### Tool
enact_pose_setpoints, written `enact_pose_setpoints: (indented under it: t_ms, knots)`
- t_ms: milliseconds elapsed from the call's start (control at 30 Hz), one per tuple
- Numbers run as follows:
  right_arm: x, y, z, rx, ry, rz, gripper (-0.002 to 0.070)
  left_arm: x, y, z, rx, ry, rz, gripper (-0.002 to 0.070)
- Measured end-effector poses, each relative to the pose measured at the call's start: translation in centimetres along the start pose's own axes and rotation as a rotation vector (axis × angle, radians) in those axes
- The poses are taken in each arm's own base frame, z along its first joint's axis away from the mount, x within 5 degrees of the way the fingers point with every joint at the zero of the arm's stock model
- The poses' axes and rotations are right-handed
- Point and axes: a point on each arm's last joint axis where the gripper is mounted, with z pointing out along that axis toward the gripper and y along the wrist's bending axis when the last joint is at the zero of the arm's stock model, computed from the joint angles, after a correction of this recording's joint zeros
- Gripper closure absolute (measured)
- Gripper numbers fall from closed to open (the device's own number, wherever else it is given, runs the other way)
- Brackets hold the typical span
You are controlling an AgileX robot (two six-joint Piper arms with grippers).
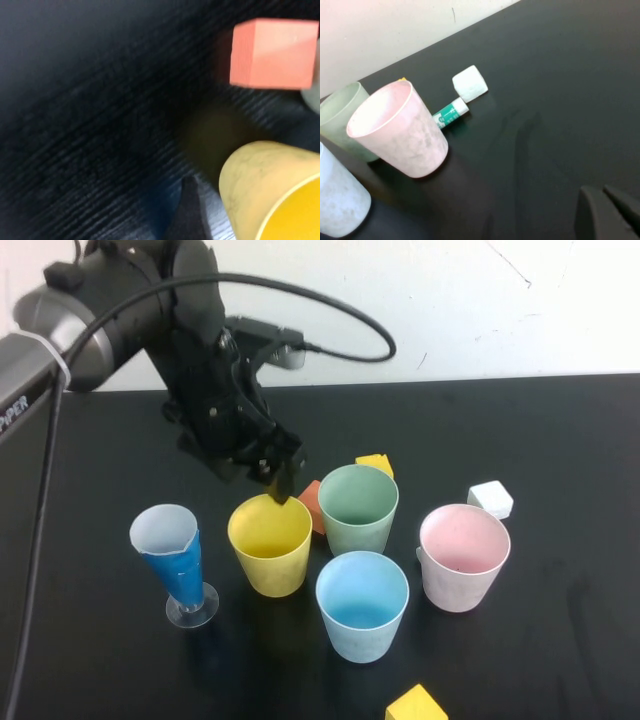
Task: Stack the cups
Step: Pick up the yellow cup
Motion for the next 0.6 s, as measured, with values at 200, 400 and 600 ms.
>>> enact_pose_setpoints:
  t_ms: [200,400,600]
  knots:
    - [0.0,0.0,0.0,0.0,0.0,-0.008,0.0679,0.9,0.1,1.4,0.012,0.059,0.001,0.0157]
    - [0.0,0.0,0.0,0.0,-0.002,-0.016,0.0679,1.2,-0.3,2.0,0.058,0.071,0.027,0.0447]
    - [0.0,0.0,0.0,0.0,-0.002,-0.019,0.0679,1.1,-0.3,2.7,0.079,0.081,0.041,0.0655]
